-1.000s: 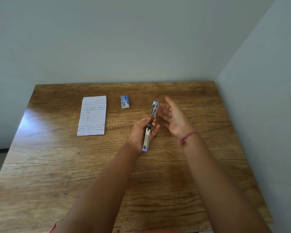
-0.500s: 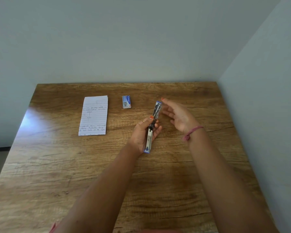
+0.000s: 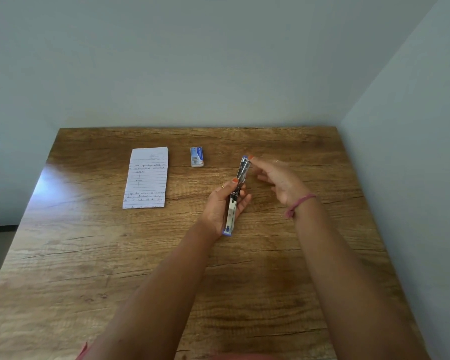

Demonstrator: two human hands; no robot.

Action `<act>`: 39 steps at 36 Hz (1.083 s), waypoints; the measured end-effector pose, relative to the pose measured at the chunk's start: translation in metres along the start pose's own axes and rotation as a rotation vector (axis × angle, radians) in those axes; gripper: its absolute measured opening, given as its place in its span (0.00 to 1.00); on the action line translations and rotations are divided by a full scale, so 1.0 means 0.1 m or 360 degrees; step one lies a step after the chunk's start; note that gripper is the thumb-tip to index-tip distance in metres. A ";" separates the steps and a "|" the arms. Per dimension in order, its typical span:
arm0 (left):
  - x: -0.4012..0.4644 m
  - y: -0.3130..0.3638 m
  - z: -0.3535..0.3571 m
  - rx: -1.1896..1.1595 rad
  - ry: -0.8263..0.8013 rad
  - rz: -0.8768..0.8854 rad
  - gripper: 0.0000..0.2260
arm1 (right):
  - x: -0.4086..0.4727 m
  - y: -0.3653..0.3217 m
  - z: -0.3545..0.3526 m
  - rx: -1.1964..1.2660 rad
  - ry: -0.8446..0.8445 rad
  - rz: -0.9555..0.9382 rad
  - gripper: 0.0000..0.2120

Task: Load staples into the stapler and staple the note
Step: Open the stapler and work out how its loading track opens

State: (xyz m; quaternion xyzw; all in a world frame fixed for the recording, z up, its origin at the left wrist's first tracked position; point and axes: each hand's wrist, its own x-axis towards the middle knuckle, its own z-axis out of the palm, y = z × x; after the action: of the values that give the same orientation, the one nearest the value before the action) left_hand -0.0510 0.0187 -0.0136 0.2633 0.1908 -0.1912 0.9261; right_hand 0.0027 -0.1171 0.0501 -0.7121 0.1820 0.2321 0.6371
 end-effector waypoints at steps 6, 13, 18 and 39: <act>0.01 -0.01 -0.01 0.0022 0.0025 0.0012 0.05 | -0.07 0.16 0.00 0.0308 -0.0149 -0.0185 0.19; 0.00 -0.01 0.00 -0.0002 -0.0020 0.0015 0.12 | -0.06 0.43 0.04 0.0432 -0.0299 -0.0486 0.27; -0.01 -0.01 0.00 -0.0027 -0.0033 0.0011 0.13 | -0.03 0.46 0.07 0.0435 -0.0281 -0.0531 0.24; -0.03 0.00 0.03 -0.0013 0.0001 0.0005 0.07 | 0.04 0.42 0.16 0.0543 -0.0181 -0.0471 0.13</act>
State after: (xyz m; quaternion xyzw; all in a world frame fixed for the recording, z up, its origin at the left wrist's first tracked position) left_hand -0.0529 0.0181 -0.0100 0.2598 0.1916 -0.1887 0.9275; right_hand -0.0188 -0.1066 0.0116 -0.5987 0.0760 0.1419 0.7846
